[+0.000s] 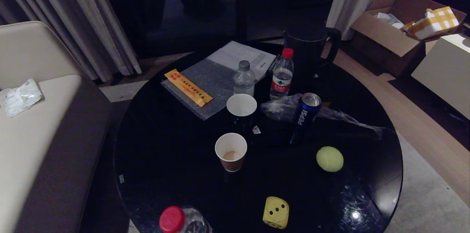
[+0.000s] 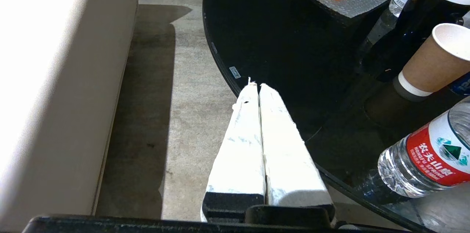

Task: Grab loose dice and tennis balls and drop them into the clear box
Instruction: Pick up the ball on the table

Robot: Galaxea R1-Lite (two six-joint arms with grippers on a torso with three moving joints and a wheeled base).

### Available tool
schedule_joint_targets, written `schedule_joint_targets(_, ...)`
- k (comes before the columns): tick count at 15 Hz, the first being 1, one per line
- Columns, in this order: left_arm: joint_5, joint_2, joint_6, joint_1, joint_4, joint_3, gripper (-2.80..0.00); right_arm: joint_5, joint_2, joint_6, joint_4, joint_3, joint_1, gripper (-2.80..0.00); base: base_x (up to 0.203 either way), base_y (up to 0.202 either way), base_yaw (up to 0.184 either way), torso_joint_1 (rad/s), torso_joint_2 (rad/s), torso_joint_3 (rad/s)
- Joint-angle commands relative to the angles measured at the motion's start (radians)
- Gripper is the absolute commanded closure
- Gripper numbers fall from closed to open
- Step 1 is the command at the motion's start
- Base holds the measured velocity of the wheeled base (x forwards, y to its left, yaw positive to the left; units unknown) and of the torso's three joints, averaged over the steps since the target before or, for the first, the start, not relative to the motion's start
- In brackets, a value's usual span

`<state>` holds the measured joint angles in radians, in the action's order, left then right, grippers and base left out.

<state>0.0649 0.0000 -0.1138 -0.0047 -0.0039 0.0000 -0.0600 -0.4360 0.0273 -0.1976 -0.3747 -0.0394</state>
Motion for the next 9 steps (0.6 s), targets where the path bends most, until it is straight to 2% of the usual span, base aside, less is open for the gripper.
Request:
schedule_joint_targets(1, 0.001, 0.002, -0.001, 0.0, -0.001, 0.002, 0.0, -0.001, -0.283, 0.041, 0.05, -0.03, -0.028, 0.0, 0.0, 0.0, 0.0, 0.0, 0.0, 0.0)
schedule_joint_targets(5, 0.0, 0.002, -0.001, 0.0, -0.001, 0.002, 0.0, -0.001, -0.639, 0.14, 0.232, -0.079, -0.105, 0.0, 0.0, 0.0, 0.0, 0.0, 0.0, 0.0)
schedule_joint_targets(9, 0.001, 0.002, -0.001, 0.0, -0.001, 0.002, 0.0, 0.002, -0.886, 0.18, 0.443, -0.118, -0.188, 0.0, 0.0, 0.0, 0.0, 0.0, 0.0, 0.0)
